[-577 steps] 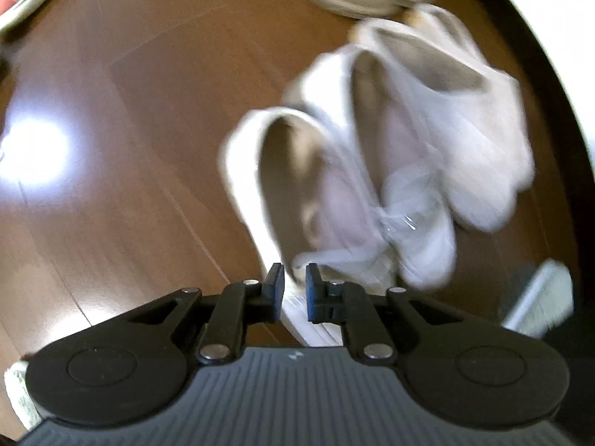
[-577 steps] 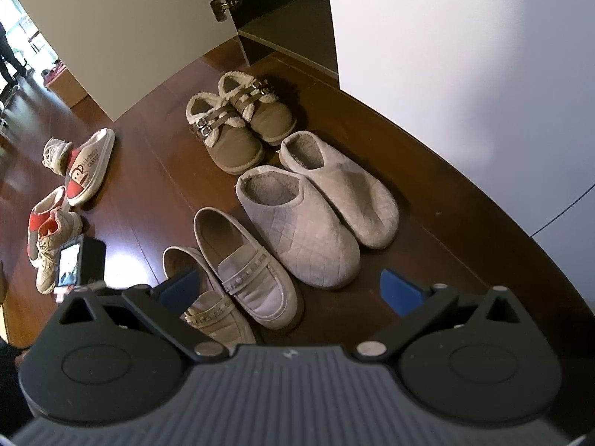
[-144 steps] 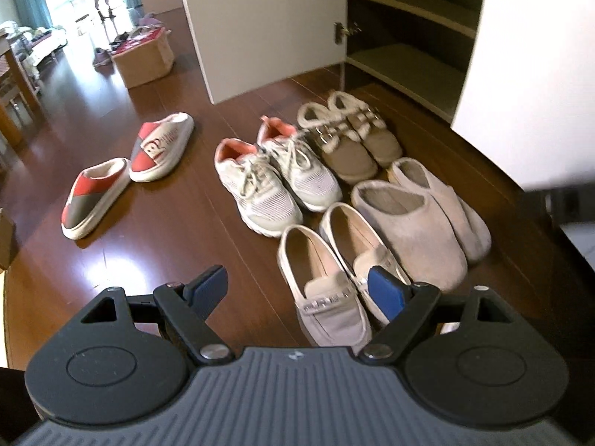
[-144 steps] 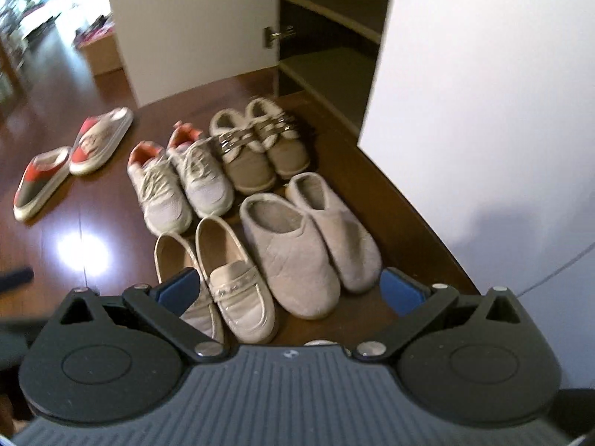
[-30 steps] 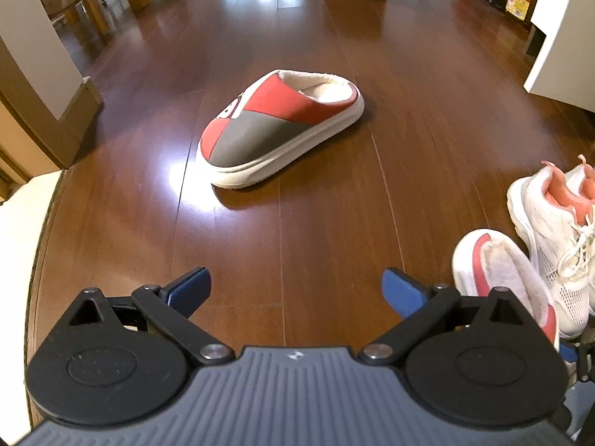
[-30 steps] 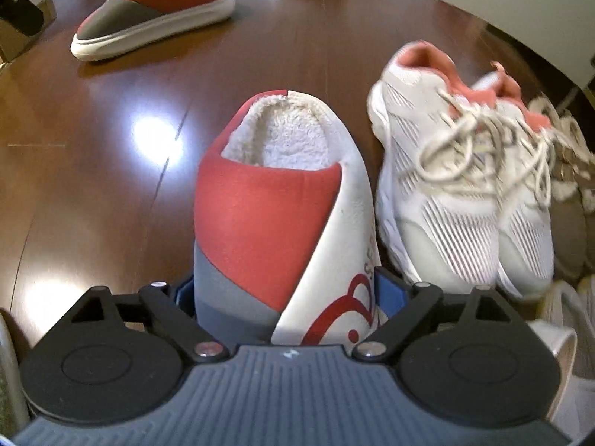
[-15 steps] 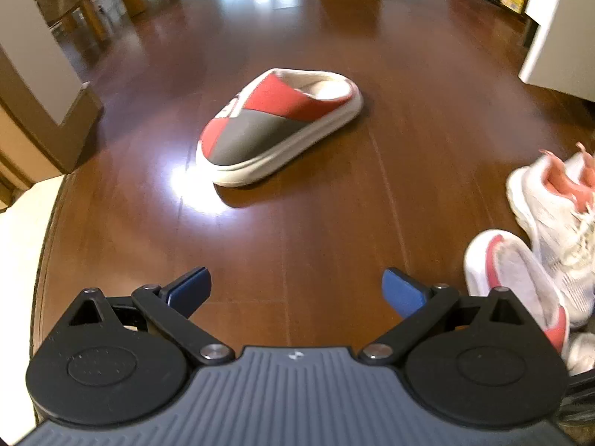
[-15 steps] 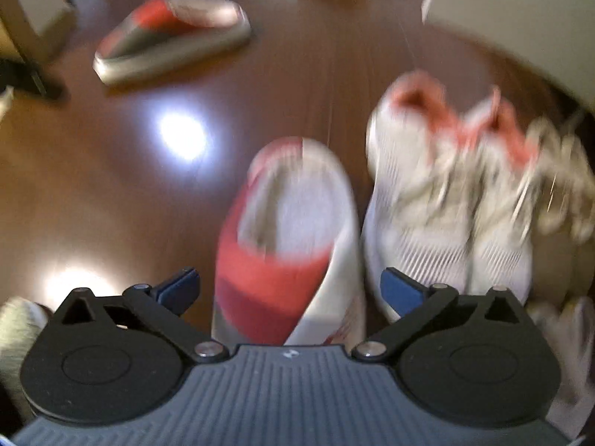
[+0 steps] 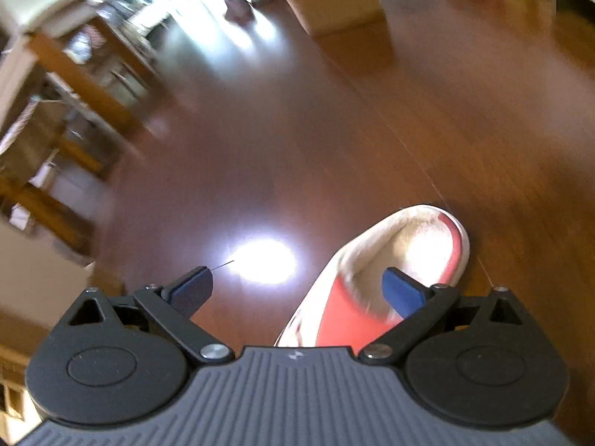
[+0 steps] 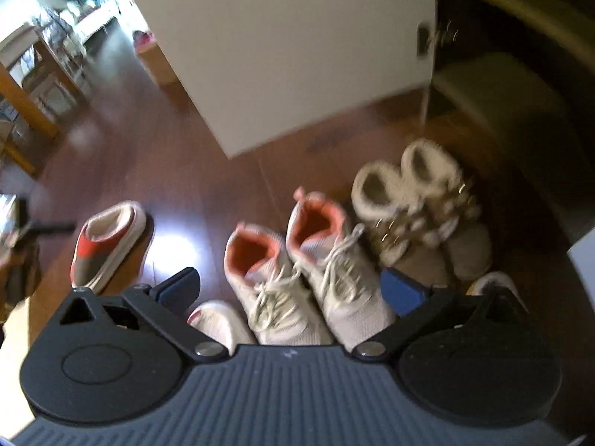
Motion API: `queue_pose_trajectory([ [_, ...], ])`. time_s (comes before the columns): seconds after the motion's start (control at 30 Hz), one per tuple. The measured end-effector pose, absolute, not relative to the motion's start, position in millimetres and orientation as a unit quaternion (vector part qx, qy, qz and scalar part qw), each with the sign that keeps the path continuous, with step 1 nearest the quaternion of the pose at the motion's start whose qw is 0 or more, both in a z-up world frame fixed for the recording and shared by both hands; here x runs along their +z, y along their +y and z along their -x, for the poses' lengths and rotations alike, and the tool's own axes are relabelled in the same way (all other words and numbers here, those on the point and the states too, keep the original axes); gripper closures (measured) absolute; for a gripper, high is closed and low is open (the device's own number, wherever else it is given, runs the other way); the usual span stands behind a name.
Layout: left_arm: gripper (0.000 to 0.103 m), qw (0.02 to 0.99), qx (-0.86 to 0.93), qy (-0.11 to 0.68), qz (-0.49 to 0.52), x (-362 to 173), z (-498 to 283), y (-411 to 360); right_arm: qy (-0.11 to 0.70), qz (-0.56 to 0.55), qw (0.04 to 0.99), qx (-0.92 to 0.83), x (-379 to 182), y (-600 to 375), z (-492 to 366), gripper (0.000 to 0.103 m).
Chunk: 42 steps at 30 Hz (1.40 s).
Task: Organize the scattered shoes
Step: 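Grasp the second monkey slipper by its heel with the left gripper, then lower the second slipper beside the first with the left gripper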
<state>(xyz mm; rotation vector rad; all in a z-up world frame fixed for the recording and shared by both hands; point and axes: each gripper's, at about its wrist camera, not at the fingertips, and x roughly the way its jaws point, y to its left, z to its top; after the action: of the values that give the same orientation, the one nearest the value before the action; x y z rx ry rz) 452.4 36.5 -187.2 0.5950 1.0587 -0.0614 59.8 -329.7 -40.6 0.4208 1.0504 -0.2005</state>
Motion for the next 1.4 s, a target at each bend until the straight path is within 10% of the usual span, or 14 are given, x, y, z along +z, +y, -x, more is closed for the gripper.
queue_pose_trajectory([
  [0.1,0.008,0.782,0.007,0.547,-0.299,-226,-485,29,0.533,-0.19,0.823,-0.051,-62,-315,-71,0.0],
  [0.23,0.071,0.738,0.078,0.613,-0.271,-260,-498,54,0.558,-0.185,0.809,-0.031,-75,-310,-66,0.001],
  [0.3,0.079,0.723,0.104,0.626,-0.274,-262,-488,60,0.566,-0.186,0.803,-0.023,-75,-310,-61,0.001],
  [0.67,0.079,0.573,0.082,0.808,-0.112,-265,-321,68,0.515,-0.137,0.846,0.016,-15,-306,-6,0.001],
  [1.13,0.019,0.615,-0.059,0.743,-0.256,-269,-227,-1,0.462,-0.075,0.883,0.021,37,-281,53,0.0],
  [1.27,0.038,0.603,-0.116,0.72,-0.323,-288,-218,-6,0.523,-0.085,0.848,-0.011,-17,-259,66,0.0],
  [1.33,0.087,0.59,-0.142,0.745,-0.276,-294,-216,2,0.565,-0.063,0.822,-0.01,-57,-229,73,0.0],
  [1.4,0.088,0.592,-0.143,0.745,-0.272,-295,-210,9,0.593,-0.029,0.804,0.002,-90,-199,79,0.001],
])
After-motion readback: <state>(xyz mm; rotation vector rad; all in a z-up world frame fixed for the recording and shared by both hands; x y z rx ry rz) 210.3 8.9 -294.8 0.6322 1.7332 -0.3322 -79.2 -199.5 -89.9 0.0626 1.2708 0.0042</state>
